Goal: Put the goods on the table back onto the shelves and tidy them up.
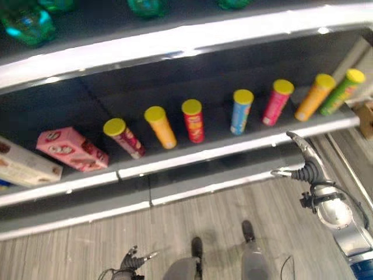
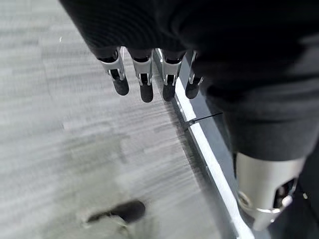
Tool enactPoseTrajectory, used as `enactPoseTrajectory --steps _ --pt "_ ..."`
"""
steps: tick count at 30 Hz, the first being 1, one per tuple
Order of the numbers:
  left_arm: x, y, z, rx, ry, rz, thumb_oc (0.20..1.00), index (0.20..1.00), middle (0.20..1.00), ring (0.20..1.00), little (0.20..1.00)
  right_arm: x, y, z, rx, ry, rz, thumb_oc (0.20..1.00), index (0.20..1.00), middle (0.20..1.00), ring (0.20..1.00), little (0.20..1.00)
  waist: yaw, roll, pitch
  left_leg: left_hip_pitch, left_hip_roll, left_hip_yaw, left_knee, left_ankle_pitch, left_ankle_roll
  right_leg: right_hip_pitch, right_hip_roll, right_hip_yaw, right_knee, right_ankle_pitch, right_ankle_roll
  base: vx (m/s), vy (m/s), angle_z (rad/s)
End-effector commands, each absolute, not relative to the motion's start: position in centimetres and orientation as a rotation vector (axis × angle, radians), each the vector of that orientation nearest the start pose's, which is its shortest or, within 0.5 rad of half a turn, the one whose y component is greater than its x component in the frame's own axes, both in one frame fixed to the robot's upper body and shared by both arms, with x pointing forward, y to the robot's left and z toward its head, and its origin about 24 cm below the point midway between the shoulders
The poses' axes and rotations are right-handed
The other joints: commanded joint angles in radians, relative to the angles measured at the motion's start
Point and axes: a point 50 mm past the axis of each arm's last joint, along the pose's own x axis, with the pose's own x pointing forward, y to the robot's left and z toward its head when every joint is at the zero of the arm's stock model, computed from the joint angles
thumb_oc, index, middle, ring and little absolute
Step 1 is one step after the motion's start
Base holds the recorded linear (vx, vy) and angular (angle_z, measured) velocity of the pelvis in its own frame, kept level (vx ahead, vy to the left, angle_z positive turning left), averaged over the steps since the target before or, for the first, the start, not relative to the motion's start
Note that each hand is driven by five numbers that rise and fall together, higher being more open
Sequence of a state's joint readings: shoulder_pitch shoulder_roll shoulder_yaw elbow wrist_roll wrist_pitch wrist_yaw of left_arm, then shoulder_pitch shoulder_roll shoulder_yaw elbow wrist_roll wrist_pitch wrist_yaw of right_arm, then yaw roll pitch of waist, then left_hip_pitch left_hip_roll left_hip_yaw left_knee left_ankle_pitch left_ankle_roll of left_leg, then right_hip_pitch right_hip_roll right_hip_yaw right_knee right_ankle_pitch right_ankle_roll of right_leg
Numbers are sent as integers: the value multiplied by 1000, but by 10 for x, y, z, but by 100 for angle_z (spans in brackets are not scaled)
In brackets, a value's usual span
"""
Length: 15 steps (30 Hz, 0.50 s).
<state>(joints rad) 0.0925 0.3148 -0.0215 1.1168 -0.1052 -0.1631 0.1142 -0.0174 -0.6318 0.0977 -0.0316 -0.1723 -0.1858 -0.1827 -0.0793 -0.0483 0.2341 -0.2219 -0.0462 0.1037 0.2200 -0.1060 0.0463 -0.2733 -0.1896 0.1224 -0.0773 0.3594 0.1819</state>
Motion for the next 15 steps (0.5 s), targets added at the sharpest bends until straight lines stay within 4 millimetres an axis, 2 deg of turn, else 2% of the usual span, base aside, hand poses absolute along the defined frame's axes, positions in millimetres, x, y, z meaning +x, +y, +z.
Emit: enactPoseTrajectory --steps 1,2,3,4,8,10,13,15 --pt "64 297 -139 297 1064 397 1000 1000 1000 1000 1000 266 -232 143 -770 -465 -22 1000 1000 1000 1000 1000 51 27 1 90 94 -70 -58 -54 -87 51 -83 -218 61 -275 34 -177 -159 -97" --pt "61 298 -139 292 1074 412 1000 1000 1000 1000 1000 265 -234 143 -774 -465 -28 1000 1000 1000 1000 1000 56 27 -1 92 114 -56 -58 -54 -90 70 -102 -238 56 -267 33 -104 -95 -74" --pt "61 298 -139 292 1073 412 1000 1000 1000 1000 1000 265 -234 143 -774 -465 -28 1000 1000 1000 1000 1000 55 25 -2 89 111 -56 -59 -51 -90 68 -104 -237 54 -265 33 -69 -142 -103" --pt "59 300 -138 292 1077 427 1000 1000 1000 1000 1000 265 -236 146 -783 -471 -31 1000 1000 1000 1000 1000 64 25 -6 89 144 -36 -54 -53 -99 89 -134 -268 45 -252 42 -49 -141 -124" --pt "63 306 -135 279 1050 473 1000 1000 1000 1000 1000 265 -240 149 -798 -473 -31 1000 1000 1000 1000 1000 73 -1 -31 84 202 20 -56 -49 -125 91 -194 -315 24 -171 69 -10 -260 -89" --pt "72 308 -131 275 1008 484 1000 1000 1000 1000 1000 264 -243 152 -806 -476 -36 1000 1000 1000 1000 1000 71 -20 -37 94 228 43 -73 -36 -149 78 -183 -320 28 -167 77 58 -348 -62" --pt "83 309 -127 274 960 481 1000 1000 1000 1000 1000 260 -250 154 -810 -472 -48 1000 1000 1000 1000 1000 73 -47 -59 148 298 76 -141 6 -203 95 -133 -353 41 -239 79 151 -458 -29" --pt "91 307 -125 254 929 479 1000 1000 1000 1000 1000 255 -259 154 -826 -454 -67 1000 1000 1000 1000 1000 63 -44 -70 175 354 81 -182 57 -229 102 -84 -361 68 -287 60 155 -456 -18"
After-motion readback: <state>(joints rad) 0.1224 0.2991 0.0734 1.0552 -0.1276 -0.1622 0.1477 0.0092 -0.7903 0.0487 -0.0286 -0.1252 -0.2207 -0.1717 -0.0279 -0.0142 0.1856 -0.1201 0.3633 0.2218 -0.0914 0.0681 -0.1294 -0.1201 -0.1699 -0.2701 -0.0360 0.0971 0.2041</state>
